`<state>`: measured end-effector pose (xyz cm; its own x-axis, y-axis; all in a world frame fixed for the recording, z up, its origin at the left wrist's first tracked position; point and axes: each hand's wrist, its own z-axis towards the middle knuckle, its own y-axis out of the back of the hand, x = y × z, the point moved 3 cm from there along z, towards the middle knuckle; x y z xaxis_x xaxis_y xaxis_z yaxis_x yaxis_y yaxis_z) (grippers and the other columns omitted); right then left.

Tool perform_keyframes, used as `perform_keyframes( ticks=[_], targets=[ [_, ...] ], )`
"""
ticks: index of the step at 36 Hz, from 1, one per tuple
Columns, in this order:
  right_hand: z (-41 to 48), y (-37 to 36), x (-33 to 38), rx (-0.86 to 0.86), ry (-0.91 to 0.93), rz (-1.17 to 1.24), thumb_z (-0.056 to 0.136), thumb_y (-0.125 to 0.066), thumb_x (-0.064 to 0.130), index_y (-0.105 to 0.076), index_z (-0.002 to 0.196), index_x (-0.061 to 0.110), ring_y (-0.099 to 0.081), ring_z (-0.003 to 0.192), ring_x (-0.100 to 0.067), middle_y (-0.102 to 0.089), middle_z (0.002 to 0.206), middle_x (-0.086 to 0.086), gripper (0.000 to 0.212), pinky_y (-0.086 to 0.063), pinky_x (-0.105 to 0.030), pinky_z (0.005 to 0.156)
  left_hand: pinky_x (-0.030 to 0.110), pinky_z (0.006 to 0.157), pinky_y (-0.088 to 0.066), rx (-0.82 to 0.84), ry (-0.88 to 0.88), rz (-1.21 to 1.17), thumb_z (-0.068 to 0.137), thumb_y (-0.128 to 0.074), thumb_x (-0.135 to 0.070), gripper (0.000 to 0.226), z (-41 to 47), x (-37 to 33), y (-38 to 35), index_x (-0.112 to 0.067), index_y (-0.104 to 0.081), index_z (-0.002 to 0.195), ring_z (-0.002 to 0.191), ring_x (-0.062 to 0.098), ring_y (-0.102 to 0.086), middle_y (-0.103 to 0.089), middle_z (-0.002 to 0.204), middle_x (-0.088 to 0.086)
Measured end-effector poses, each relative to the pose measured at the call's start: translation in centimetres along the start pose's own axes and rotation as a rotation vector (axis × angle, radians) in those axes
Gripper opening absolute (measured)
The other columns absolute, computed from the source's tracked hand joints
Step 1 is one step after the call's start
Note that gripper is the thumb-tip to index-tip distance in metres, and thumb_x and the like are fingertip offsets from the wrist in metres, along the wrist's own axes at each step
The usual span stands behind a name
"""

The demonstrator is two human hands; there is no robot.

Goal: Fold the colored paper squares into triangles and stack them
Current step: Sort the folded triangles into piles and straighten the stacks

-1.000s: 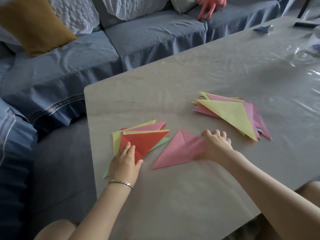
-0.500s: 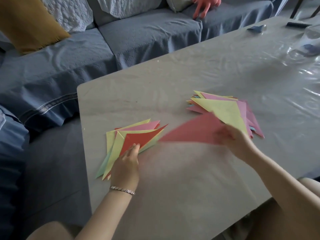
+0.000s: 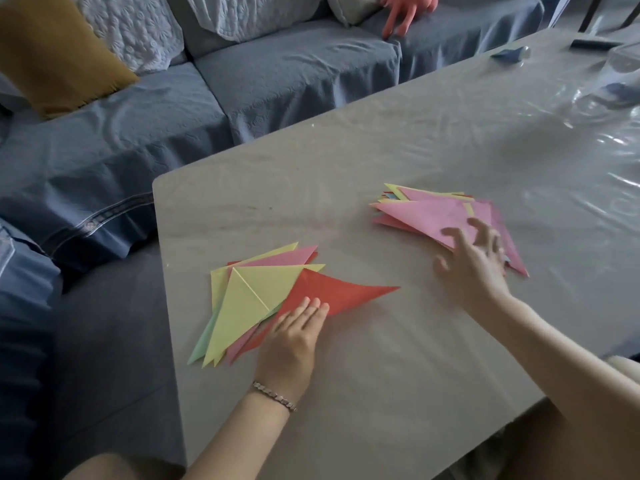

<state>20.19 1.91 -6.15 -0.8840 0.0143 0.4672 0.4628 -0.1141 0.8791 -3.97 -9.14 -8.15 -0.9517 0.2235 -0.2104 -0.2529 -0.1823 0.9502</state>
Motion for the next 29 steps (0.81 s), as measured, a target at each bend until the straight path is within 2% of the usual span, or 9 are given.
perform_keyframes(
  ticks=[2,4,8,13,15,18,22,25,29],
  targets=[
    [-2.1,-0.9,1.2,0.005,0.214,0.066,0.076,-0.068,0.009,-0.063,0.111,0.011,-0.030,0.127,-0.028,-0.041,0.135,-0.018,0.035,-0.026,-0.042,0.104,0.029,0.073,-0.055,0.005,-0.050,-0.012,0.071,-0.030,-0.001,0.051,0.4,-0.6,-0.4,-0.011,-0.070,0.101,0.096,0.017,-0.067,-0.070,0.103,0.002],
    [-4.2,-1.8,2.4,0.037,0.431,0.122,0.073,-0.064,0.012,-0.067,0.100,0.010,-0.050,0.115,-0.036,-0.054,0.123,-0.018,0.027,-0.037,-0.047,0.098,0.029,0.069,-0.055,-0.003,-0.085,-0.027,0.071,-0.032,-0.003,0.048,1.0,-1.1,-1.0,-0.011,-0.072,0.097,0.093,0.018,-0.068,-0.071,0.100,0.003],
    [-7.2,-3.5,4.1,0.221,0.681,0.055,0.083,-0.041,0.024,-0.068,0.104,0.008,-0.061,0.106,-0.025,-0.063,0.117,-0.010,0.037,-0.046,-0.033,0.092,0.025,0.066,-0.055,0.021,-0.135,-0.052,0.071,-0.034,-0.006,0.044,2.2,-2.3,-1.9,-0.010,-0.073,0.093,0.091,0.017,-0.068,-0.072,0.098,0.003],
    [-8.8,-5.6,3.3,0.263,0.696,-0.043,0.086,-0.036,0.028,-0.068,0.109,0.011,-0.062,0.107,-0.018,-0.065,0.115,0.000,0.043,-0.052,-0.032,0.088,0.023,0.074,-0.053,0.127,-0.200,-0.067,0.072,-0.034,-0.009,0.045,2.4,-2.8,-3.0,-0.017,-0.074,0.092,0.094,0.012,-0.067,-0.071,0.102,-0.002],
    [-9.1,-5.9,3.0,0.250,0.688,-0.057,0.090,-0.034,0.030,-0.067,0.111,0.013,-0.061,0.109,-0.017,-0.064,0.117,0.002,0.043,-0.052,-0.031,0.088,0.025,0.075,-0.054,0.117,-0.195,-0.091,0.073,-0.034,-0.008,0.045,1.8,-2.6,-3.1,-0.016,-0.074,0.092,0.095,0.013,-0.067,-0.070,0.103,0.000],
    [-9.5,-5.9,3.1,0.240,0.699,-0.068,0.099,-0.016,0.035,-0.067,0.112,0.017,-0.060,0.111,-0.018,-0.063,0.118,0.001,0.056,-0.047,-0.030,0.093,0.025,0.076,-0.053,0.088,-0.174,-0.102,0.073,-0.033,-0.006,0.046,0.8,-2.7,-2.9,-0.012,-0.073,0.094,0.097,0.014,-0.066,-0.070,0.104,0.001],
    [-9.7,-5.8,3.6,0.174,0.690,-0.072,0.101,-0.011,0.037,-0.070,0.106,0.021,-0.063,0.107,-0.018,-0.066,0.113,0.002,0.062,-0.050,-0.028,0.088,0.030,0.076,-0.054,0.092,-0.127,-0.092,0.071,-0.032,-0.004,0.049,-0.2,-3.1,-2.9,-0.011,-0.073,0.095,0.098,0.014,-0.066,-0.070,0.105,0.002],
    [-10.1,-5.6,3.9,0.102,0.693,-0.062,0.098,-0.023,0.029,-0.072,0.101,0.018,-0.065,0.100,-0.017,-0.068,0.106,0.002,0.051,-0.052,-0.026,0.082,0.031,0.076,-0.054,0.112,-0.087,-0.069,0.072,-0.032,-0.006,0.049,-0.8,-3.0,-2.8,-0.014,-0.073,0.097,0.098,0.014,-0.066,-0.069,0.106,0.001],
    [-10.0,-5.4,3.5,-0.002,0.689,-0.046,0.082,-0.045,0.018,-0.073,0.094,0.012,-0.063,0.081,-0.017,-0.065,0.090,0.003,0.031,-0.053,-0.024,0.066,0.029,0.076,-0.054,0.106,-0.026,-0.078,0.070,-0.031,-0.005,0.050,-1.3,-2.3,-2.6,-0.014,-0.073,0.095,0.096,0.013,-0.067,-0.070,0.105,0.001]
  ],
)
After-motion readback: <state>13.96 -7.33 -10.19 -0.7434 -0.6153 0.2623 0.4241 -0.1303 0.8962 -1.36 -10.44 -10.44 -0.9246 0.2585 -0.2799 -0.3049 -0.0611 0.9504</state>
